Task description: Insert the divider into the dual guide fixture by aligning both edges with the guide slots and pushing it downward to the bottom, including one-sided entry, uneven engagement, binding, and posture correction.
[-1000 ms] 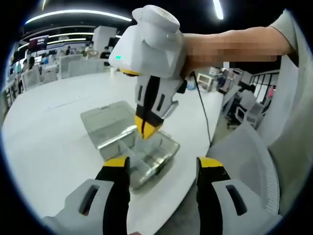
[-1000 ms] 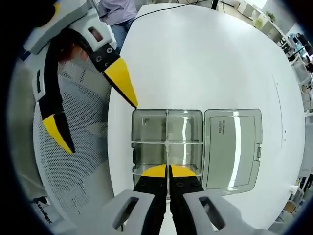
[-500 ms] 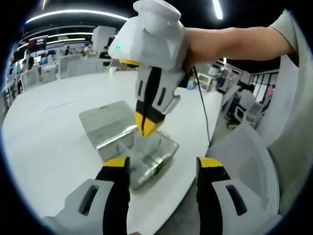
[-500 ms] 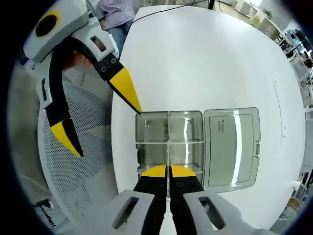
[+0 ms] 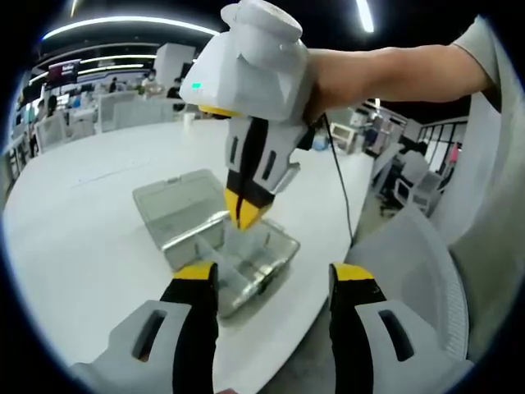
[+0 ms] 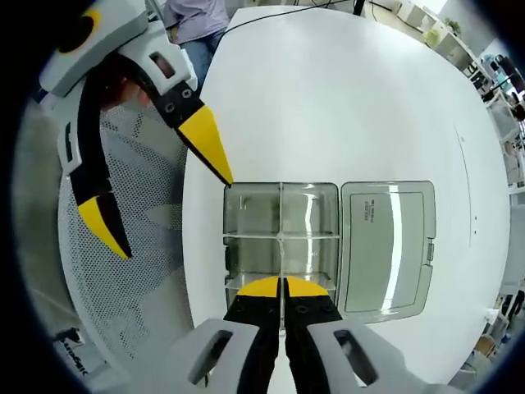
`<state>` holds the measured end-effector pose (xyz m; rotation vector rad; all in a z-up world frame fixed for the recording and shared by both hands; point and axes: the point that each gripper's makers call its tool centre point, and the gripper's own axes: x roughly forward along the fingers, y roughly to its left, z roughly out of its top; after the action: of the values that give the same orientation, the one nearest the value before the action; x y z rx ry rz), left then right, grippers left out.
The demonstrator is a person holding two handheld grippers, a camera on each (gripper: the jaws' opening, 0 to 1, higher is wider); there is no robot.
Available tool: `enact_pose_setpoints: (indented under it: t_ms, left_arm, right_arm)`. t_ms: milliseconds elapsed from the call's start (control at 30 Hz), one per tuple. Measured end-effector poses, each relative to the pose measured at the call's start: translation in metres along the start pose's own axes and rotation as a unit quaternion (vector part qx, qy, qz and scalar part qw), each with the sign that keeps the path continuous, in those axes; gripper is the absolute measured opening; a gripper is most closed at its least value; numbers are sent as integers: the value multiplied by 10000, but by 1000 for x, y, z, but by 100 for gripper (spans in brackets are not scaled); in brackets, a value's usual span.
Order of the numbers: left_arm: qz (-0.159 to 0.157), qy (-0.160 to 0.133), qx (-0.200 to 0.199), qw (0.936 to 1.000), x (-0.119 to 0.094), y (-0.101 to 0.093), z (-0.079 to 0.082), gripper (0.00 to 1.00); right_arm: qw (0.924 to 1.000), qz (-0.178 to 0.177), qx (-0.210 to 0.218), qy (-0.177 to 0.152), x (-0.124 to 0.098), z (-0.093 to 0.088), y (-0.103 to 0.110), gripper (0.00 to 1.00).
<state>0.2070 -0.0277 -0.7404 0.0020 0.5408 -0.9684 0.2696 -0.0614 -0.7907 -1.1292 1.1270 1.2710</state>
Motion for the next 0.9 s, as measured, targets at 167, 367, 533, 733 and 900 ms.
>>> enact_pose_setpoints:
  t_ms: [167,367,533,733,900]
  left_arm:
    - [10,-9,-5,10000,0,0,1,52]
    - [14,-2,-8,10000,-1,0,0,52]
    - [20,-4,-18,10000,-1,2,-1,52]
    - [19,-8,-11,10000,1,4,-2,52]
    - [24,-13,-21,10000,1,4,-2,52]
  right_arm:
    - [10000,8,-35,14,3,-2,3,0]
    - [9999,-31,-106,70,6,-1,3,0]
    - [9999,-11,-125,95,8,-2,2,0]
    - [9998,6,-144,116,10,-2,1,0]
    - [9997,15,-172,166,14,-2,2,0]
